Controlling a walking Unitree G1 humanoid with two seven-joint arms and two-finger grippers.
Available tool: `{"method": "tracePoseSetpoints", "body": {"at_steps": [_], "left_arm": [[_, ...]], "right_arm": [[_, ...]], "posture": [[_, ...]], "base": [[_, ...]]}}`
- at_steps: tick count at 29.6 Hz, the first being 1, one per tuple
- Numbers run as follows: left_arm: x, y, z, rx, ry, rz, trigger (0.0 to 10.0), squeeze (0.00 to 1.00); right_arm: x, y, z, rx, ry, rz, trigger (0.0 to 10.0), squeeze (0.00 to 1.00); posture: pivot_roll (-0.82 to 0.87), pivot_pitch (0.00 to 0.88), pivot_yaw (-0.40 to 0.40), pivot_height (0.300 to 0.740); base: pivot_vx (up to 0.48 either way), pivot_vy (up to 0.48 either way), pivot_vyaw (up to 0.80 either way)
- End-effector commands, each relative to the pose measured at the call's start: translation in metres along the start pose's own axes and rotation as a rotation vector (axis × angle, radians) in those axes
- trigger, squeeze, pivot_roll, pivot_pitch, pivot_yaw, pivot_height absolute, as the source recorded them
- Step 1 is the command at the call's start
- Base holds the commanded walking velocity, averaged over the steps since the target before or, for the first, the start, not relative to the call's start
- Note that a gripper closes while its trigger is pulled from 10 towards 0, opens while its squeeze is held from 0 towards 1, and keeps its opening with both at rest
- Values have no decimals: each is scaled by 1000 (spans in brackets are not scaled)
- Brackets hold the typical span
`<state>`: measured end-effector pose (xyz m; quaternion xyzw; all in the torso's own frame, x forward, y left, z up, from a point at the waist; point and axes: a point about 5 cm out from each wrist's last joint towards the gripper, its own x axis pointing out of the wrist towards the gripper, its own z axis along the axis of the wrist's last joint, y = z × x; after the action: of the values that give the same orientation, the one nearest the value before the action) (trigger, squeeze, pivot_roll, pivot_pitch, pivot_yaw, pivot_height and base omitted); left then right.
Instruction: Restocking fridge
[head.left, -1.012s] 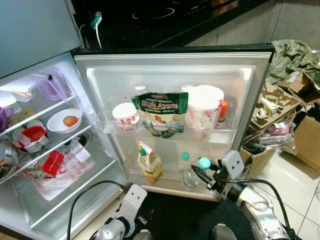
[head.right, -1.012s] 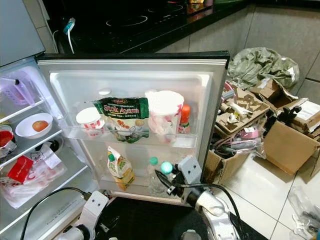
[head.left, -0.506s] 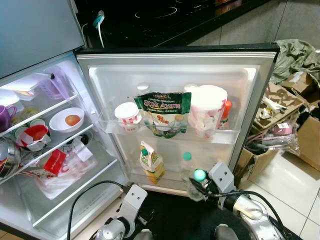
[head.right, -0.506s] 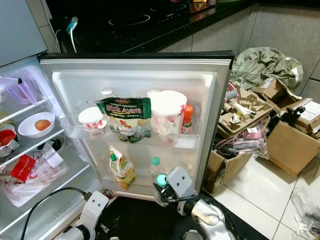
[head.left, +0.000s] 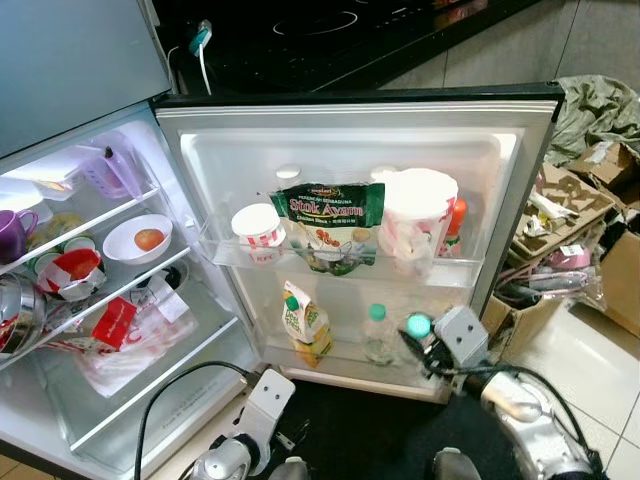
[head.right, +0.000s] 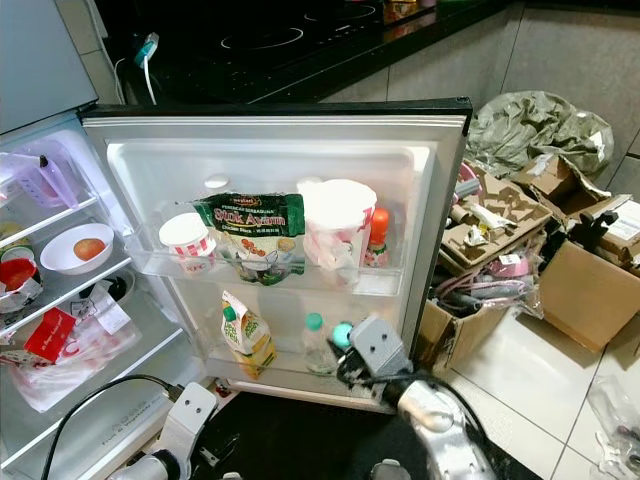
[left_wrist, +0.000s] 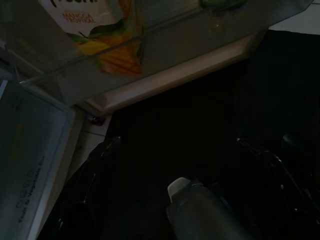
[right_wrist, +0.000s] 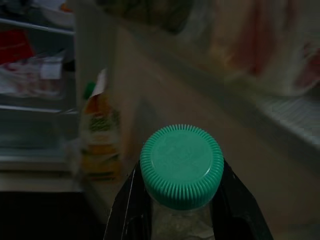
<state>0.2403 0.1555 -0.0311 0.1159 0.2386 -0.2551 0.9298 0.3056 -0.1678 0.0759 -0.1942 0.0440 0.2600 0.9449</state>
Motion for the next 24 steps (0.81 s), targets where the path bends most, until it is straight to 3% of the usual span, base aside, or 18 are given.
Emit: {"method": "tracePoseSetpoints", "body": {"at_steps": [1,15,18,24], "left_arm": [[-5,6,-5,17,20,4,10000,0],[-7,15,25,42,-168,-11,10000,0],[-9,14,40,49,-257,-51,10000,0],[-15,7,58,72,-348,-136,10000,0]], "right_arm": [[1,4,-4,-11,11,3,10000,0],[9,-11,-10,-34,41,-148,10000,0],[10,-20,-10,-12,41,-208,10000,0],[12,-23,-12,12,38,-261,10000,0]], "posture": [[-80,119,92,624],[-30,208,115,624],[-9,241,124,624],[24,283,137,624]], "base": [[0,0,0],[0,0,0],[0,0,0],[0,0,0]]}}
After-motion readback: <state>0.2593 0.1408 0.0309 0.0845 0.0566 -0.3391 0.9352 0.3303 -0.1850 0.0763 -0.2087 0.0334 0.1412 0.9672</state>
